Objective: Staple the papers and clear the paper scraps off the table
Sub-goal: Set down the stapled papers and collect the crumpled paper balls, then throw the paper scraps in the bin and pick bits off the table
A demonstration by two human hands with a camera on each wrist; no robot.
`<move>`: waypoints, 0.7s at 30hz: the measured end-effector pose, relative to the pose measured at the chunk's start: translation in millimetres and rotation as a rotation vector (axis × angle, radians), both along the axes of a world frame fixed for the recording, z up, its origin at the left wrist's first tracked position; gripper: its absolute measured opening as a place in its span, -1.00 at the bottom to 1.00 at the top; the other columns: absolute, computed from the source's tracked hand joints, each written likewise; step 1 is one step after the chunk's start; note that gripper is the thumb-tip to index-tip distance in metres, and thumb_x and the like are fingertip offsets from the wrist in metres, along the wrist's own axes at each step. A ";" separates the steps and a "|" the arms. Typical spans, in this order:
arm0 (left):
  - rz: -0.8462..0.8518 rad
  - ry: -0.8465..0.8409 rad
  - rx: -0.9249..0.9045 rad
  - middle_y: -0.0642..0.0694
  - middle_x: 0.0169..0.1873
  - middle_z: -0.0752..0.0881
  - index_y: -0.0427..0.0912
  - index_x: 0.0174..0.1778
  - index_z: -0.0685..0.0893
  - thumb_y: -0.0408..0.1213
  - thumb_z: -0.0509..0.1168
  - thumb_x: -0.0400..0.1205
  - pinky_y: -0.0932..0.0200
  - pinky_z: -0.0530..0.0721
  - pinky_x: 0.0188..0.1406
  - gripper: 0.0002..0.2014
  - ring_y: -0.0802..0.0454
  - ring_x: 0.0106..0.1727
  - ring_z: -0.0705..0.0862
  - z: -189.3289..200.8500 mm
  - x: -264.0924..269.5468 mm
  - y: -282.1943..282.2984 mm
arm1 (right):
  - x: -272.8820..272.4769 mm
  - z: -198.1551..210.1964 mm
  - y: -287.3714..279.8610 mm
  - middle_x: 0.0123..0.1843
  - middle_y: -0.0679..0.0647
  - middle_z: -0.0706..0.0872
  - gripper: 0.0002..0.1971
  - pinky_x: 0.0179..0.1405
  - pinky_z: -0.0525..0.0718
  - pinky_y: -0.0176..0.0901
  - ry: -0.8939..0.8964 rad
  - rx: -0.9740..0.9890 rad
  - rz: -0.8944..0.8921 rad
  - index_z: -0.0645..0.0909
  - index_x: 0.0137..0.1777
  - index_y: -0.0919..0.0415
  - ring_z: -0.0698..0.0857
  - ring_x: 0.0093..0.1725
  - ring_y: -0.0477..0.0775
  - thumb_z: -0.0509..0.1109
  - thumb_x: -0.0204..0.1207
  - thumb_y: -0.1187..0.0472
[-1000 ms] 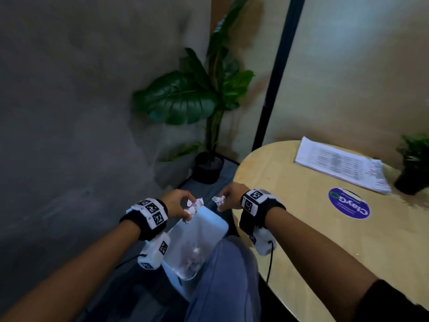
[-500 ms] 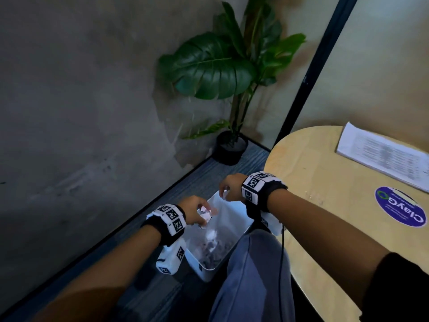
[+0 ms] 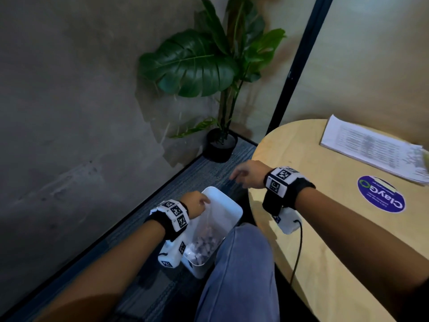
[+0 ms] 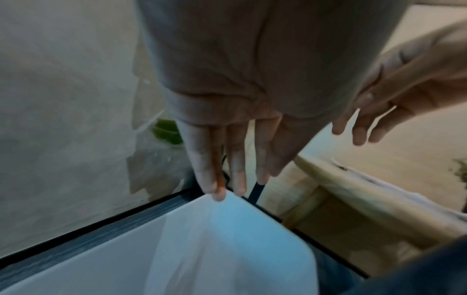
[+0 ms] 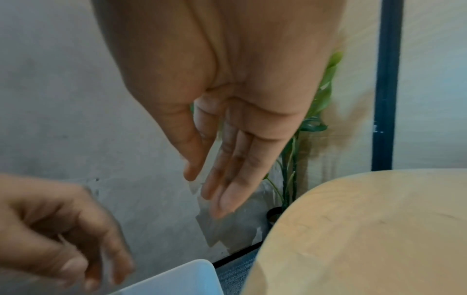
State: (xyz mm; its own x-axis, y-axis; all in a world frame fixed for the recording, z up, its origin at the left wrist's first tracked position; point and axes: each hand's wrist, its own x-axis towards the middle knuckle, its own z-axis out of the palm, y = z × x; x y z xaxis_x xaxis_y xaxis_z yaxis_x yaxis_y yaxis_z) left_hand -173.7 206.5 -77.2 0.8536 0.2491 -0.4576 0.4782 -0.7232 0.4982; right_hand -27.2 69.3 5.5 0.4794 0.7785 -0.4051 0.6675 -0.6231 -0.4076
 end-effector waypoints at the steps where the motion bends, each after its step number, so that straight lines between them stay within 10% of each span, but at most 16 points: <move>1: -0.016 -0.032 -0.004 -0.18 0.34 0.64 -0.18 0.35 0.62 -0.39 0.13 0.68 0.17 0.51 0.31 -0.66 -0.12 0.35 0.60 8.6 5.6 -5.2 | 2.8 -0.4 -11.5 0.23 0.10 0.73 -0.72 -0.03 0.66 -0.22 0.016 0.035 -0.032 0.67 0.22 0.14 0.73 0.04 0.05 0.25 0.60 0.38; 8: -0.193 -0.163 -0.015 -0.14 0.33 0.64 -0.15 0.39 0.58 -0.33 0.17 0.70 0.15 0.55 0.22 -0.67 -0.07 0.34 0.60 66.8 62.9 -66.0 | 13.1 -7.8 -121.4 -0.04 0.04 0.71 -0.73 0.13 0.69 0.08 0.061 0.229 -0.344 0.66 0.13 0.10 0.70 -0.06 0.07 0.18 0.61 0.34; 13: -0.344 -0.149 0.088 -0.11 0.42 0.54 -0.09 0.43 0.52 -0.24 0.18 0.71 0.09 0.51 0.28 -0.65 -0.08 0.42 0.52 92.8 120.3 -111.4 | 25.5 -13.2 -213.2 0.08 0.07 0.72 -0.76 -0.04 0.58 -0.16 -0.010 0.273 -0.605 0.65 0.19 0.03 0.67 -0.01 0.02 0.25 0.61 0.26; 21: -0.514 0.009 0.379 -0.21 0.66 0.10 -0.20 0.66 0.05 -0.01 0.11 0.72 0.05 0.19 0.58 -0.35 -0.14 0.66 0.14 73.0 192.2 -156.7 | 61.2 -25.7 -345.6 0.47 0.17 0.52 -0.56 0.33 0.46 -0.08 -0.154 0.073 -0.903 0.42 0.49 0.14 0.53 0.41 0.16 0.29 0.61 0.15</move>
